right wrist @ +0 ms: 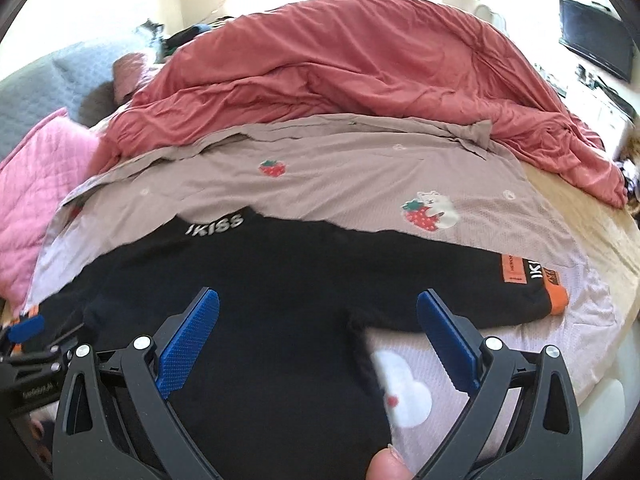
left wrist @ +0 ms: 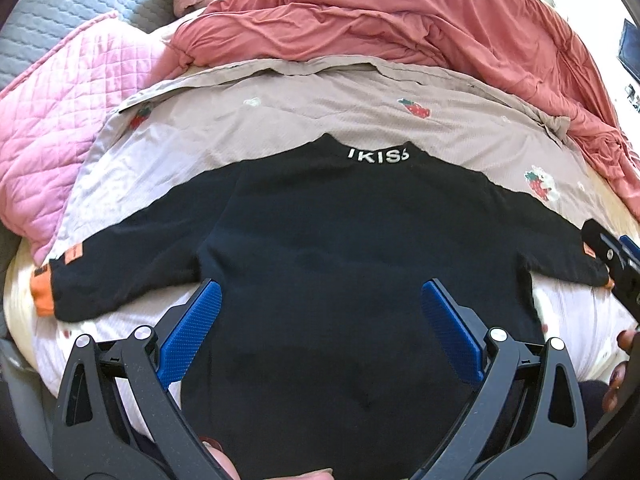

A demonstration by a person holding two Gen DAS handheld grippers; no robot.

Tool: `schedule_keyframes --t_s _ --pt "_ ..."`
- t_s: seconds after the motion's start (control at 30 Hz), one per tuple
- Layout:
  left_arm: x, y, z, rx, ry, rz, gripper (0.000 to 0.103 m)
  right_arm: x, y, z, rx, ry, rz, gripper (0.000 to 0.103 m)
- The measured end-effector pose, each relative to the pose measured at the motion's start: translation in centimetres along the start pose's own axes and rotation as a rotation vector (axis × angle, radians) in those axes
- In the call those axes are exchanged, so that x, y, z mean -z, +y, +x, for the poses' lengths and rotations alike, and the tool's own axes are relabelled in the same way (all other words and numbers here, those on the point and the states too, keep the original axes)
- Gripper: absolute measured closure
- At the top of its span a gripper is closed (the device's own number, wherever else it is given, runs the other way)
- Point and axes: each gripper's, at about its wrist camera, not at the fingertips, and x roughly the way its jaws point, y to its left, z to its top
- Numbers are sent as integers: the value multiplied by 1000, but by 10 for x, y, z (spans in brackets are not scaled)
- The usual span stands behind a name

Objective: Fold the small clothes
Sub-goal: 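Move the right tool down to the orange cuff of one sleeve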

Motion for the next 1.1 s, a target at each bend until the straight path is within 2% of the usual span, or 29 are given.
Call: schedule_keyframes --t_s 0.27,0.43,0.57,0.8,1.1 --pt "-21 -24 26 22 6 -1 9 -29 -33 43 33 17 118 4" --pt "-27 -42 47 19 27 15 9 -33 -64 67 59 26 177 4" --pt "-29 -53 63 18 39 28 9 -25 -95 80 95 33 215 4" --pt "-26 -68 92 12 78 26 9 -3 -166 96 199 70 383 4" --pt "-16 -95 112 37 88 62 9 37 -240 90 335 107 688 4"
